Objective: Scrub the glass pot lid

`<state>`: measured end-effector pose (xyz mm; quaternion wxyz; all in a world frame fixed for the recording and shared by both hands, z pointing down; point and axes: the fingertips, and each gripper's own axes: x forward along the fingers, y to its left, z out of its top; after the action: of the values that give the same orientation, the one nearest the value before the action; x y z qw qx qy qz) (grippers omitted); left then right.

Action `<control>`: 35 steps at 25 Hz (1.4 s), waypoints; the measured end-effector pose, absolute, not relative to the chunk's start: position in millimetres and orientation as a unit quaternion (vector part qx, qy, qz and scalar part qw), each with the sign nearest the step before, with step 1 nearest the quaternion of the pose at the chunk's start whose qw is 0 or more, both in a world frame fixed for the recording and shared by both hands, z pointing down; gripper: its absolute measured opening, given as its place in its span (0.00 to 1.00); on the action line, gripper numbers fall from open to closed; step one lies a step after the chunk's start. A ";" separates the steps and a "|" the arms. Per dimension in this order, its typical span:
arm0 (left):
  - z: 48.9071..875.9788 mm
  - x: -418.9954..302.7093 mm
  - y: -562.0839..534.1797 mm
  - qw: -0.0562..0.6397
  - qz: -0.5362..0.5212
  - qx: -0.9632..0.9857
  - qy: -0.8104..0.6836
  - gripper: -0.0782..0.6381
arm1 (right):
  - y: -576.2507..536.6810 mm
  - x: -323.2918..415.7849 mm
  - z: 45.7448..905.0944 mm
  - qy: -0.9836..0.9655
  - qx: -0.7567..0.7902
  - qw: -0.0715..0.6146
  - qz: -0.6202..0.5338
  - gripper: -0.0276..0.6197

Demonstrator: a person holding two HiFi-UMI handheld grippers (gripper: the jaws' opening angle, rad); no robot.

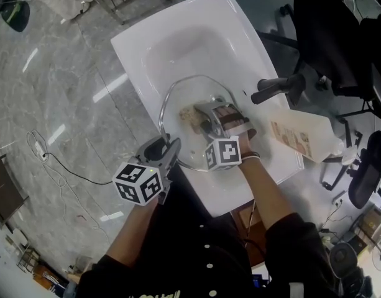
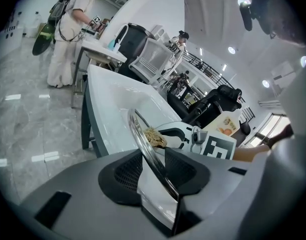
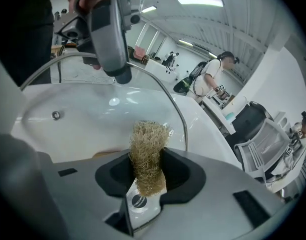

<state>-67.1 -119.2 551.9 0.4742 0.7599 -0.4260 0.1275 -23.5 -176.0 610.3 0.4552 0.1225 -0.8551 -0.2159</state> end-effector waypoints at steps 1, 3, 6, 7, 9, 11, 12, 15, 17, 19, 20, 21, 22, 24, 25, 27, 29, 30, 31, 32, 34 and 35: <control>551.9 -67.5 -119.1 0.474 0.128 0.759 -0.427 0.33 | -171.4 -22.9 609.6 -0.855 0.118 0.456 -0.217 0.27; 552.1 -67.6 -119.2 0.475 0.128 0.757 -0.430 0.33 | -162.7 -20.9 608.6 -0.855 0.110 0.457 -0.219 0.27; 552.6 -67.7 -119.6 0.477 0.128 0.754 -0.433 0.33 | -150.0 -17.6 607.3 -0.855 0.097 0.457 -0.226 0.27; 552.8 -67.7 -119.4 0.476 0.129 0.754 -0.434 0.33 | -145.8 -16.5 606.8 -0.854 0.093 0.457 -0.229 0.27; 553.0 -67.4 -118.9 0.474 0.134 0.754 -0.435 0.33 | -138.3 -14.6 605.5 -0.852 0.084 0.459 -0.236 0.27; 552.7 -67.6 -118.1 0.473 0.137 0.752 -0.438 0.33 | -131.2 -13.3 603.8 -0.850 0.074 0.462 -0.241 0.27; 552.7 -67.8 -117.7 0.473 0.138 0.751 -0.439 0.33 | -127.3 -12.6 603.2 -0.850 0.070 0.463 -0.241 0.27; 552.6 -68.0 -117.6 0.473 0.137 0.749 -0.442 0.32 | -114.0 -8.9 602.8 -0.853 0.063 0.463 -0.233 0.27; 551.8 -67.5 -118.0 0.472 0.137 0.749 -0.444 0.32 | -105.1 -5.4 600.9 -0.855 0.058 0.462 -0.228 0.27; 551.6 -67.3 -117.8 0.472 0.136 0.749 -0.445 0.32 | -96.1 -2.0 597.6 -0.857 0.053 0.463 -0.219 0.27; 551.9 -67.4 -117.7 0.474 0.134 0.748 -0.445 0.32 | -90.7 0.1 597.6 -0.859 0.048 0.463 -0.213 0.27; 552.2 -67.7 -117.7 0.477 0.131 0.746 -0.446 0.32 | -85.4 2.5 598.0 -0.860 0.044 0.465 -0.207 0.27; 552.2 -68.0 -117.7 0.481 0.127 0.744 -0.447 0.31 | -80.7 4.8 598.0 -0.860 0.040 0.466 -0.201 0.27; 551.8 -68.0 -117.4 0.485 0.123 0.740 -0.449 0.31 | -72.5 9.1 597.0 -0.860 0.033 0.470 -0.195 0.27; 551.6 -67.7 -117.1 0.485 0.124 0.740 -0.450 0.31 | -69.0 11.0 596.0 -0.860 0.029 0.471 -0.193 0.27; 551.7 -67.2 -116.3 0.485 0.123 0.739 -0.451 0.30 | -61.6 14.9 594.7 -0.861 0.018 0.474 -0.186 0.27; 552.5 -67.2 -115.3 0.485 0.124 0.738 -0.452 0.30 | -53.4 18.9 594.6 -0.861 0.003 0.476 -0.177 0.27; 553.0 -67.4 -115.2 0.485 0.125 0.738 -0.452 0.30 | -49.5 20.8 594.7 -0.861 -0.007 0.478 -0.173 0.27; 553.2 -67.6 -115.3 0.485 0.125 0.738 -0.453 0.30 | -46.1 22.7 594.6 -0.861 -0.017 0.479 -0.169 0.27; 553.3 -67.6 -115.5 0.485 0.125 0.737 -0.453 0.30 | -42.8 24.9 594.3 -0.861 -0.028 0.481 -0.166 0.27; 553.1 -67.2 -115.8 0.489 0.121 0.736 -0.453 0.30 | -36.6 29.7 593.0 -0.859 -0.049 0.484 -0.158 0.27; 552.8 -66.9 -115.9 0.491 0.116 0.735 -0.453 0.30 | -33.9 32.0 592.3 -0.859 -0.058 0.485 -0.152 0.27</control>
<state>-66.9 -115.9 552.8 0.4911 0.7347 -0.4532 0.1165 32.0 -33.9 592.3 0.4848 -0.0584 -0.8593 -0.1524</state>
